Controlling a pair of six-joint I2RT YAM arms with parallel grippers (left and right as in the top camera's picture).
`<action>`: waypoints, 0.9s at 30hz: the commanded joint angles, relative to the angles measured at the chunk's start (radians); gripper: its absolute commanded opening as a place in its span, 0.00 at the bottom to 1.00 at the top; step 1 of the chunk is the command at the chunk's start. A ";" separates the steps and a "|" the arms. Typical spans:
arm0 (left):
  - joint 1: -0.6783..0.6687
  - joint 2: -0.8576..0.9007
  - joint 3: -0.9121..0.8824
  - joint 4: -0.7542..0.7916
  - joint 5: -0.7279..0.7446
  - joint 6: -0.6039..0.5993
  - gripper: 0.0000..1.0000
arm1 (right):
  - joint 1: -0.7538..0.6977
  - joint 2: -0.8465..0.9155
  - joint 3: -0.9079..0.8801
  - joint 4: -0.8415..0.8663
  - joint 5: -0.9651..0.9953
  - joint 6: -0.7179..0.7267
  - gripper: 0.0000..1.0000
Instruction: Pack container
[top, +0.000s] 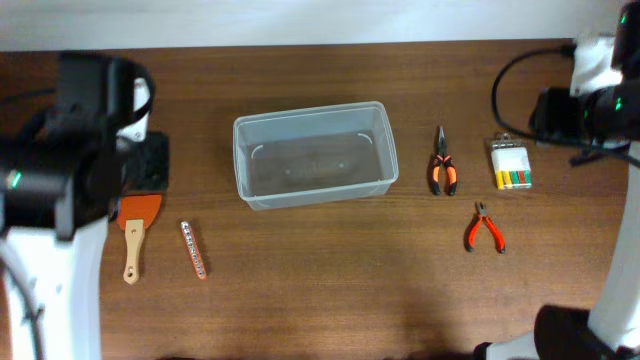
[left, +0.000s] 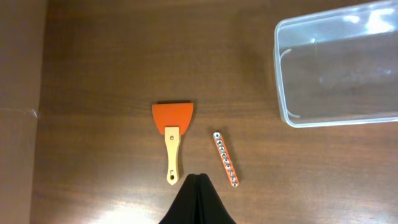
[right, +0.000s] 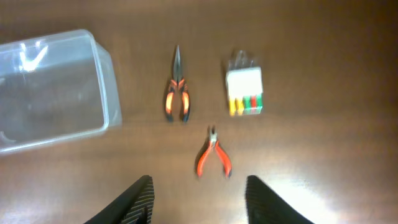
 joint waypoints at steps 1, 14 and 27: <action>0.025 -0.078 -0.113 0.033 0.026 -0.014 0.02 | -0.013 -0.122 -0.129 -0.007 -0.026 0.026 0.49; 0.144 -0.149 -0.760 0.433 0.199 -0.014 0.02 | 0.016 -0.131 -0.578 0.242 -0.050 -0.053 0.89; 0.161 -0.149 -0.782 0.467 0.245 -0.014 0.02 | 0.050 0.247 -0.642 0.528 -0.097 -0.124 0.71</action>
